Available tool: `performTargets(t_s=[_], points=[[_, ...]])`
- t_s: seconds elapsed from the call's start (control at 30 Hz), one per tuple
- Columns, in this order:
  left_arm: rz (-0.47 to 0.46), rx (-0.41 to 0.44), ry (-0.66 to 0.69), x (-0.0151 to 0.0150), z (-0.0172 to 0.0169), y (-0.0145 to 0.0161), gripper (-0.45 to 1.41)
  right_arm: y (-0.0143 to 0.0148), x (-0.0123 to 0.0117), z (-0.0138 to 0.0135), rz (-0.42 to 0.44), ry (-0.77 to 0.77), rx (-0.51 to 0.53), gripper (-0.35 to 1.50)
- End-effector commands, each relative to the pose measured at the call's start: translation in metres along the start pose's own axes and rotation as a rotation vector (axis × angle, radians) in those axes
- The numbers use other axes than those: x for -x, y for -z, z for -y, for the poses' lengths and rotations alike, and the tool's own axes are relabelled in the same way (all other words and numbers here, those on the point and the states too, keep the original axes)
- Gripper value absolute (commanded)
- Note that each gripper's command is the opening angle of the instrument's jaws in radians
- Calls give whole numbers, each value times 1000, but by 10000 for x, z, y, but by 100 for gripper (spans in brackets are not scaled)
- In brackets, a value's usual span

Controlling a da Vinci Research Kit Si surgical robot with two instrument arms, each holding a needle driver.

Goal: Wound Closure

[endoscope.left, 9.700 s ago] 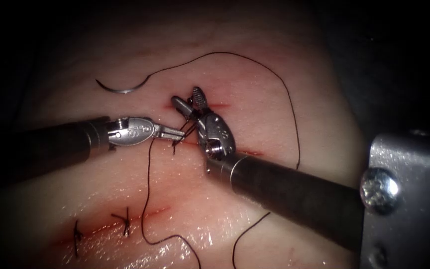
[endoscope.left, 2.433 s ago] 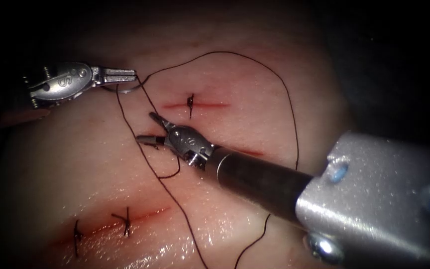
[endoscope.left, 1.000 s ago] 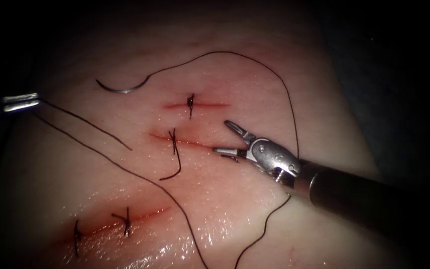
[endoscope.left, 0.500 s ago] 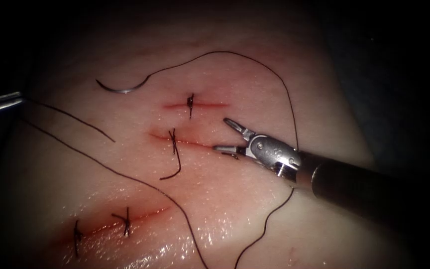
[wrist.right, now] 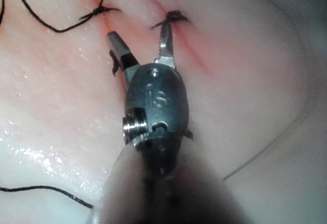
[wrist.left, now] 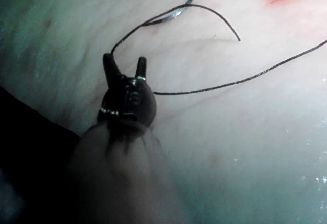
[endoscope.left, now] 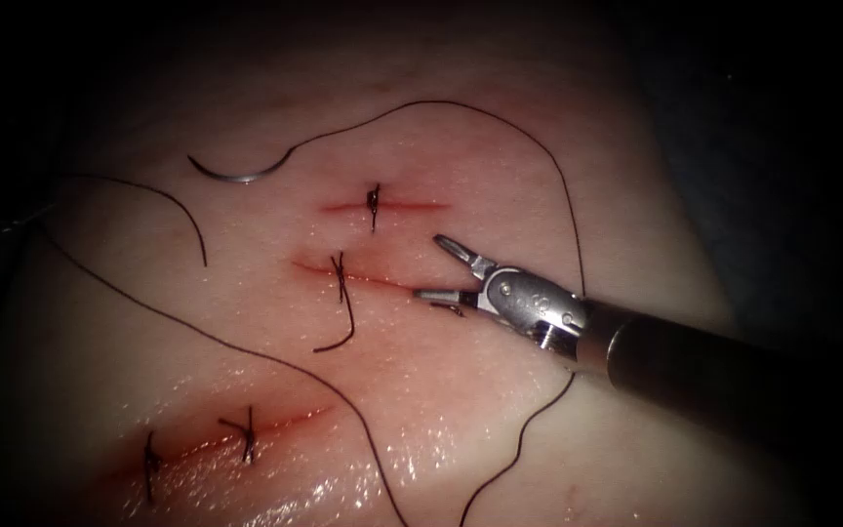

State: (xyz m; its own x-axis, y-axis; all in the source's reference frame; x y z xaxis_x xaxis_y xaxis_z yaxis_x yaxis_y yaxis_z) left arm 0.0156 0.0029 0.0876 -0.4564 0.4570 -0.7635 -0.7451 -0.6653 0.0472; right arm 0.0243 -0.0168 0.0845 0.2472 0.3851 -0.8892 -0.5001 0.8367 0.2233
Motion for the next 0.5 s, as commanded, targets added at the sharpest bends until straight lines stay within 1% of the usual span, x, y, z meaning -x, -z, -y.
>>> performTargets(t_s=[0.03, 0.1, 0.13, 0.17, 0.27, 0.3, 0.33, 0.4, 0.43, 0.5], points=[[-9, -1, 18, 6, -2, -6, 59, -9, 1, 0, -2, 1, -2, 148], [-20, -13, 74, 11, -12, 5, 79, -7, 2, 0, -3, 2, -3, 148], [-26, -13, 110, 9, -17, 10, 83, -7, 1, 0, -3, 2, -3, 148], [-36, -4, 122, 7, -21, 13, 89, -7, 1, 0, -3, 2, -3, 148], [-60, 16, 139, 0, -30, 22, 121, -9, 2, 2, -3, 3, -1, 148], [-72, 24, 141, 0, -33, 24, 128, -9, 3, 3, -4, 4, -1, 148], [-92, 40, 138, 1, -38, 29, 130, -10, 4, 4, -5, 5, -2, 148], [-101, 44, 134, 0, -45, 36, 133, -10, 5, 5, -3, 7, -3, 148], [-107, 54, 130, -2, -49, 41, 140, -9, 5, 6, -4, 8, -4, 148], [-119, 67, 126, -6, -55, 50, 140, -8, 6, 6, -2, 9, -7, 148]])
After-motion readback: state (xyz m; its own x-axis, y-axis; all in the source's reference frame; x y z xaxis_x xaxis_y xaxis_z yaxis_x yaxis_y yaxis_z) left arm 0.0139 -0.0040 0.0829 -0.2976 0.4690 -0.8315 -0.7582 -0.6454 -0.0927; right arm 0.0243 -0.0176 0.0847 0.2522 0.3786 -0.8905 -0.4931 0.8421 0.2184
